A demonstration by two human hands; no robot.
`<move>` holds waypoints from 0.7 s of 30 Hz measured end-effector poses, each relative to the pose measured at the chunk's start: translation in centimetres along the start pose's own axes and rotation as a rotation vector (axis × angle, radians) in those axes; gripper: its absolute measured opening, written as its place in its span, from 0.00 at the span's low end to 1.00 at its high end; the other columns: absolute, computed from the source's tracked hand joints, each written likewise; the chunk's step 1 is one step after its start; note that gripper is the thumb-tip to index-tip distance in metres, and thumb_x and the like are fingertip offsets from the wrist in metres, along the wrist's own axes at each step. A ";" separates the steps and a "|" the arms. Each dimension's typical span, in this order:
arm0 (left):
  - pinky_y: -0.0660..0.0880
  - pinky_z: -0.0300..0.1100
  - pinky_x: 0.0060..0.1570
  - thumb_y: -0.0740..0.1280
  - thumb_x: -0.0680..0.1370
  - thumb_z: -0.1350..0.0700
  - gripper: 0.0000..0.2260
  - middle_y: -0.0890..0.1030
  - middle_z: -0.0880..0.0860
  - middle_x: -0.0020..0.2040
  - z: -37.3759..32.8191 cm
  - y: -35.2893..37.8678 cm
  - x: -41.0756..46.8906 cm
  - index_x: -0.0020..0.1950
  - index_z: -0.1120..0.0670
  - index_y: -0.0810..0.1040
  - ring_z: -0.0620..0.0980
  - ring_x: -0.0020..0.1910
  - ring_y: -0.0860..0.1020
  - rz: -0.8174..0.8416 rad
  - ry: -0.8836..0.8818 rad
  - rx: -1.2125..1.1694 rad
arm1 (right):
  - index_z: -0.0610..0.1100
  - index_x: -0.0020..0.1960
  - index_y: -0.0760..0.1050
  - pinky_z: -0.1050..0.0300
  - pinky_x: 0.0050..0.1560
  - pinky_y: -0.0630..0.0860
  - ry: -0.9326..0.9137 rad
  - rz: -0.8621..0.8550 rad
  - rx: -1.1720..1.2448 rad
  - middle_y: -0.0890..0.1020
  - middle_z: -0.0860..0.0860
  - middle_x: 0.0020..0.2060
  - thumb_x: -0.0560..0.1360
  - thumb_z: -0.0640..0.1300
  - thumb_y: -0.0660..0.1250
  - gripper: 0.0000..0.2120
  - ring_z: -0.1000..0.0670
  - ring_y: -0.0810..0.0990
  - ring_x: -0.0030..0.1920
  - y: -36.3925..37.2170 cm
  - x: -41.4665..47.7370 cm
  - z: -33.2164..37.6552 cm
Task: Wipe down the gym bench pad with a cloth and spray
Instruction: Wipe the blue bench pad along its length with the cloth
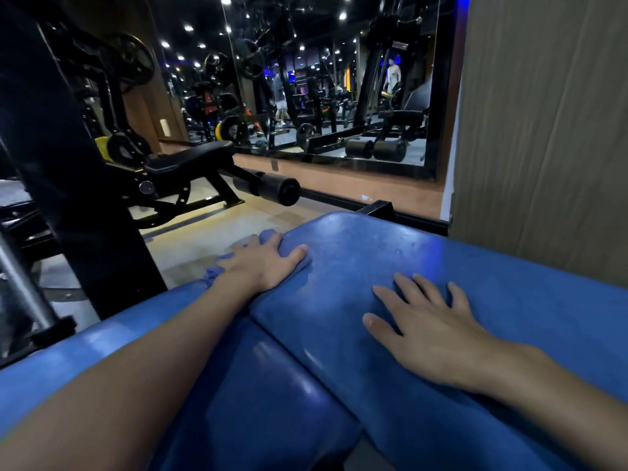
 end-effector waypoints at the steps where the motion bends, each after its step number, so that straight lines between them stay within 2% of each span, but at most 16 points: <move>1: 0.59 0.69 0.64 0.45 0.68 0.22 0.37 0.64 0.54 0.74 -0.1 0.0 -0.8 0.72 0.38 0.61 0.63 0.71 0.62 -0.012 -0.003 -0.004 | 0.56 0.78 0.48 0.35 0.74 0.39 -0.004 0.007 0.001 0.45 0.50 0.80 0.78 0.66 0.40 0.31 0.46 0.39 0.79 0.1 -0.3 0.3; 4: 0.56 0.71 0.65 0.47 0.69 0.23 0.35 0.63 0.54 0.74 -0.5 0.4 -2.8 0.71 0.38 0.62 0.63 0.72 0.59 -0.021 0.020 -0.027 | 0.55 0.77 0.50 0.35 0.74 0.40 -0.009 0.013 0.005 0.45 0.50 0.80 0.79 0.65 0.41 0.29 0.45 0.40 0.79 0.2 -1.1 1.5; 7: 0.55 0.70 0.66 0.45 0.69 0.24 0.34 0.61 0.53 0.75 -0.6 0.5 -3.5 0.70 0.37 0.63 0.63 0.73 0.58 0.062 0.076 -0.016 | 0.55 0.76 0.53 0.35 0.74 0.42 -0.011 -0.003 0.005 0.49 0.50 0.79 0.80 0.64 0.41 0.28 0.46 0.43 0.79 0.4 -2.1 2.6; 9: 0.56 0.70 0.66 0.44 0.72 0.27 0.29 0.60 0.52 0.76 -0.5 -0.6 -3.2 0.70 0.34 0.63 0.61 0.74 0.59 0.074 0.146 0.058 | 0.55 0.76 0.53 0.35 0.74 0.43 -0.010 -0.021 -0.002 0.50 0.51 0.79 0.80 0.64 0.42 0.28 0.46 0.45 0.79 0.4 -2.8 2.7; 11: 0.50 0.69 0.68 0.49 0.80 0.38 0.21 0.57 0.49 0.79 -1.6 -2.1 -3.1 0.73 0.34 0.62 0.56 0.77 0.55 0.042 0.331 0.181 | 0.56 0.77 0.52 0.36 0.75 0.43 -0.003 -0.022 -0.016 0.49 0.52 0.79 0.80 0.65 0.42 0.28 0.48 0.45 0.79 0.5 -3.1 2.5; 12: 0.50 0.64 0.71 0.53 0.82 0.47 0.21 0.58 0.50 0.79 -2.6 -2.5 -3.1 0.75 0.37 0.63 0.54 0.77 0.55 0.062 0.464 0.188 | 0.57 0.77 0.51 0.36 0.75 0.42 0.004 -0.021 -0.014 0.49 0.53 0.79 0.80 0.65 0.41 0.28 0.49 0.44 0.79 0.6 -3.1 2.4; 14: 0.58 0.50 0.73 0.57 0.79 0.63 0.27 0.65 0.54 0.77 -4.2 -2.8 -3.3 0.77 0.47 0.64 0.54 0.75 0.62 0.198 0.635 0.122 | 0.58 0.76 0.50 0.36 0.74 0.42 0.017 -0.026 -0.013 0.49 0.53 0.79 0.79 0.65 0.41 0.28 0.49 0.44 0.79 0.9 -2.8 2.4; 15: 0.61 0.47 0.71 0.58 0.77 0.65 0.30 0.67 0.55 0.75 -4.7 -2.7 -3.1 0.78 0.49 0.63 0.55 0.73 0.65 0.260 0.674 0.152 | 0.58 0.75 0.50 0.36 0.74 0.42 0.014 -0.036 -0.024 0.50 0.53 0.78 0.79 0.65 0.40 0.27 0.48 0.45 0.78 0.9 -2.6 2.5; 17: 0.64 0.47 0.69 0.61 0.78 0.62 0.29 0.71 0.54 0.72 -5.4 -2.5 -2.9 0.78 0.46 0.62 0.56 0.70 0.69 0.327 0.688 0.358 | 0.58 0.74 0.51 0.35 0.73 0.44 0.001 -0.056 -0.033 0.51 0.52 0.77 0.78 0.65 0.40 0.27 0.48 0.47 0.78 0.9 -2.3 2.5; 18: 0.64 0.50 0.69 0.62 0.78 0.58 0.26 0.73 0.52 0.69 -5.3 -2.5 -2.6 0.75 0.42 0.66 0.55 0.67 0.70 0.336 0.670 0.465 | 0.58 0.74 0.51 0.35 0.73 0.44 -0.006 -0.053 -0.030 0.52 0.52 0.77 0.78 0.65 0.40 0.27 0.48 0.47 0.77 1.0 -2.1 2.4; 19: 0.62 0.54 0.69 0.63 0.78 0.54 0.19 0.74 0.48 0.64 -5.3 -2.6 -2.1 0.66 0.36 0.72 0.53 0.65 0.71 0.344 0.648 0.532 | 0.58 0.74 0.51 0.35 0.73 0.44 -0.012 -0.046 -0.026 0.52 0.51 0.77 0.78 0.66 0.40 0.27 0.48 0.47 0.77 1.0 -2.1 2.3; 20: 0.61 0.57 0.70 0.64 0.76 0.51 0.10 0.74 0.45 0.58 -5.2 -2.9 -1.6 0.53 0.35 0.74 0.52 0.62 0.72 0.329 0.624 0.582 | 0.58 0.74 0.51 0.34 0.72 0.43 -0.020 -0.040 -0.024 0.52 0.51 0.77 0.78 0.66 0.40 0.27 0.47 0.47 0.77 1.1 -2.0 2.3; 21: 0.60 0.59 0.70 0.64 0.75 0.47 0.03 0.73 0.44 0.55 -5.3 -3.1 -1.3 0.45 0.38 0.73 0.50 0.60 0.72 0.304 0.628 0.614 | 0.58 0.74 0.51 0.34 0.72 0.43 -0.027 -0.035 -0.023 0.52 0.51 0.77 0.78 0.66 0.40 0.27 0.47 0.47 0.77 1.2 -2.0 2.3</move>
Point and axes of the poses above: each hand's wrist, its own x-axis towards the middle knuckle, its own y-axis out of the palm, z = x × y, the point moved 9 cm from there along x, towards the middle knuckle
